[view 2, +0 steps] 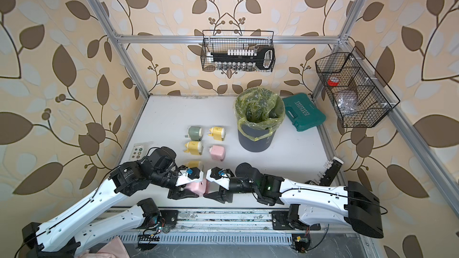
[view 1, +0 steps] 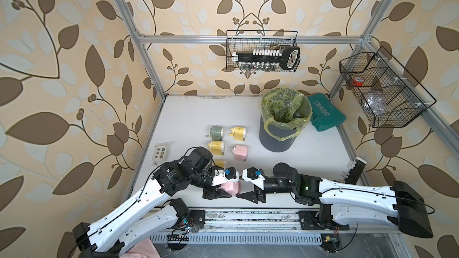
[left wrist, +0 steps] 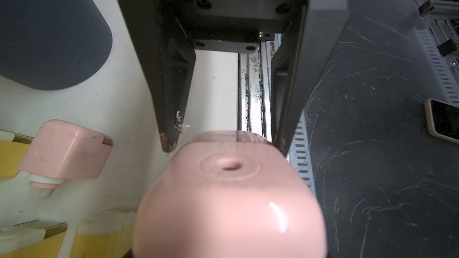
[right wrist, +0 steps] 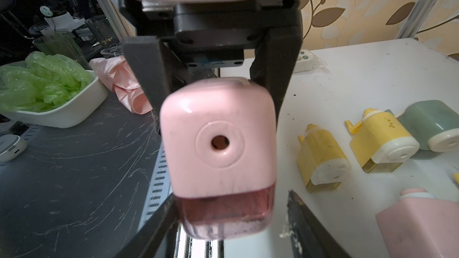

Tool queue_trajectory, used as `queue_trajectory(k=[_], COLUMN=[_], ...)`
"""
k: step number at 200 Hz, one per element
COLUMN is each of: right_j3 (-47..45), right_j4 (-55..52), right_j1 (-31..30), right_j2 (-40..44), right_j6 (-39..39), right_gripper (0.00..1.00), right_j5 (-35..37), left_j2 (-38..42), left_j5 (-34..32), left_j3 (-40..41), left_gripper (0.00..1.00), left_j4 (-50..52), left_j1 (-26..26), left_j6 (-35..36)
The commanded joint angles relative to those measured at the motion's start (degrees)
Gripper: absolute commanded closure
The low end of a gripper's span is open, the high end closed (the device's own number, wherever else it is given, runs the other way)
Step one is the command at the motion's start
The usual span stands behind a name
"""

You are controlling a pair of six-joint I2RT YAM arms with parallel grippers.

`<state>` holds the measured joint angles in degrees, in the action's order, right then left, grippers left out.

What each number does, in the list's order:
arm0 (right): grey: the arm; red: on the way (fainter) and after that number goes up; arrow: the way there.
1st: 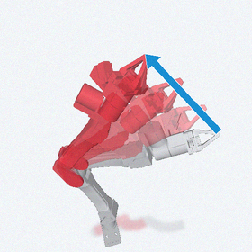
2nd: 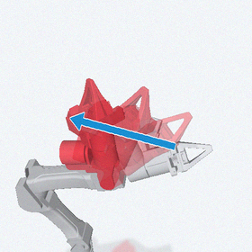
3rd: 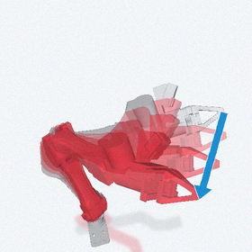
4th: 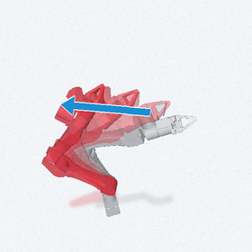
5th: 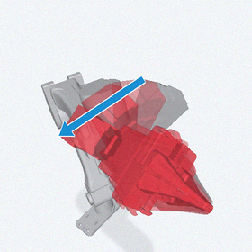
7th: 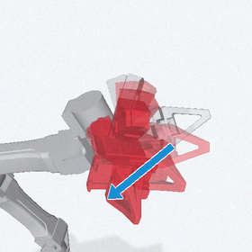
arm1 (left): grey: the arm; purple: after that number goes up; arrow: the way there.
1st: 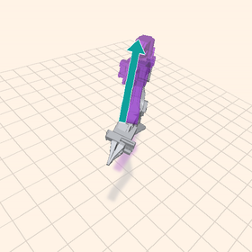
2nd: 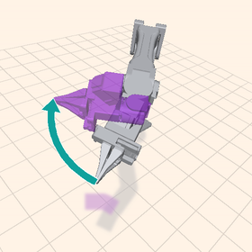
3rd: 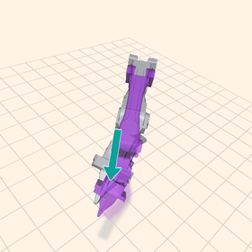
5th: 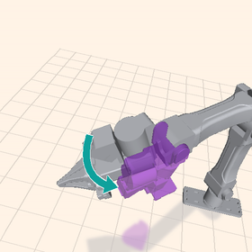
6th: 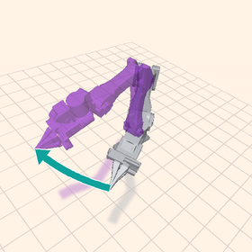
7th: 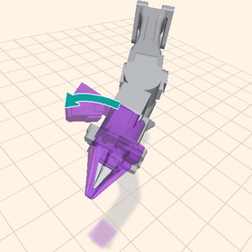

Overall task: Take out the pencil sharpener tray and clean the shavings
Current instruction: Open the container of the pencil sharpener.

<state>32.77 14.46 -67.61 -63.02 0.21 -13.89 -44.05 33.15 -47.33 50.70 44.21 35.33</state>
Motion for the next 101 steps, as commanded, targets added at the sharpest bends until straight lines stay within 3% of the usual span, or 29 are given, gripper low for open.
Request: queue_trajectory(k=[1, 49, 101], right_j3=[-0.2, -0.4, -0.3], right_j4=[1.9, 2.0, 1.8], right_j1=[-0.1, -0.1, -0.2], right_j2=[0.1, 0.5, 0.1], right_j6=[0.3, 0.6, 1.5], right_gripper=[0.37, 0.45, 0.61], right_j5=[1.5, 1.6, 1.5], left_j2=[1.0, 1.4, 1.8], left_j5=[3.5, 3.8, 3.8], left_j3=[0.7, 1.7, 1.9], left_gripper=[1.0, 1.0, 1.0], left_j4=[-2.1, -2.4, -2.4], left_j1=[0.1, 0.2, 0.2], left_j6=[-0.8, -1.1, -1.4])
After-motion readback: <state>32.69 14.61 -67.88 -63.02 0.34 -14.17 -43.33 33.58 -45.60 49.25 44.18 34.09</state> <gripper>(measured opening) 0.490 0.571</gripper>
